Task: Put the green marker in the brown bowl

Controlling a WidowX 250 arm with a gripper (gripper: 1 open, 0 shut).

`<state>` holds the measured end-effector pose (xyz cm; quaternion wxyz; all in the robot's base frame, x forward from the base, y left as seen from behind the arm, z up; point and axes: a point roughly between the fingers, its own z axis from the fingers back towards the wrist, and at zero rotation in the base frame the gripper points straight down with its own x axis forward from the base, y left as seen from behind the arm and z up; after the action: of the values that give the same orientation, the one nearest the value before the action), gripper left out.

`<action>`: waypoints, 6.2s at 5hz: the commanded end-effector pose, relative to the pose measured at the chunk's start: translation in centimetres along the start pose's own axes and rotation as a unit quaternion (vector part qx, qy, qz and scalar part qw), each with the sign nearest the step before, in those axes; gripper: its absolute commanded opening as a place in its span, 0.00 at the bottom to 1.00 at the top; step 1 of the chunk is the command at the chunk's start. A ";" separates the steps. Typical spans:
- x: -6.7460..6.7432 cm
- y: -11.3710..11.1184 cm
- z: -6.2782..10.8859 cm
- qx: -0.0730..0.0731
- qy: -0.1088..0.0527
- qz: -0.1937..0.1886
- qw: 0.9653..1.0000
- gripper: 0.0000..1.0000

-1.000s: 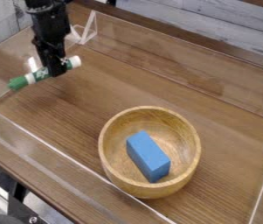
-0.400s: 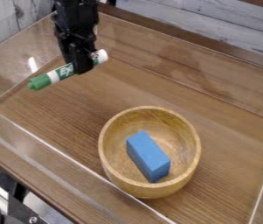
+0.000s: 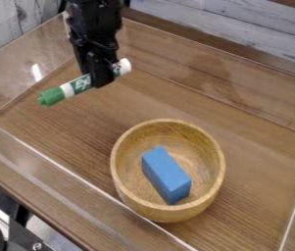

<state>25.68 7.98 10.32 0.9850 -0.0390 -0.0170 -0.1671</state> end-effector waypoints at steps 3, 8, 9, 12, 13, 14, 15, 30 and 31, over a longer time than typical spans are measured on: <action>0.0 -1.2 1.7 0.025 -0.025 -0.017 0.999 0.00; -0.8 -2.2 1.7 0.035 -0.024 -0.046 0.998 0.00; -2.2 -0.7 1.7 0.039 -0.020 -0.039 0.998 0.00; -6.3 4.5 0.2 0.050 -0.016 -0.028 0.998 0.00; -6.7 5.8 -1.4 0.057 -0.016 -0.026 0.998 0.00; -6.8 6.8 -2.7 0.060 -0.020 -0.025 0.998 0.00; -6.6 7.7 -3.5 0.062 -0.028 -0.031 0.997 0.00; -4.2 10.2 -4.7 0.000 -0.068 0.020 0.997 0.00; -3.9 9.5 -4.3 -0.004 -0.067 0.024 0.997 0.00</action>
<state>24.55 17.46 2.95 0.9856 -0.0831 -0.0577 -0.1353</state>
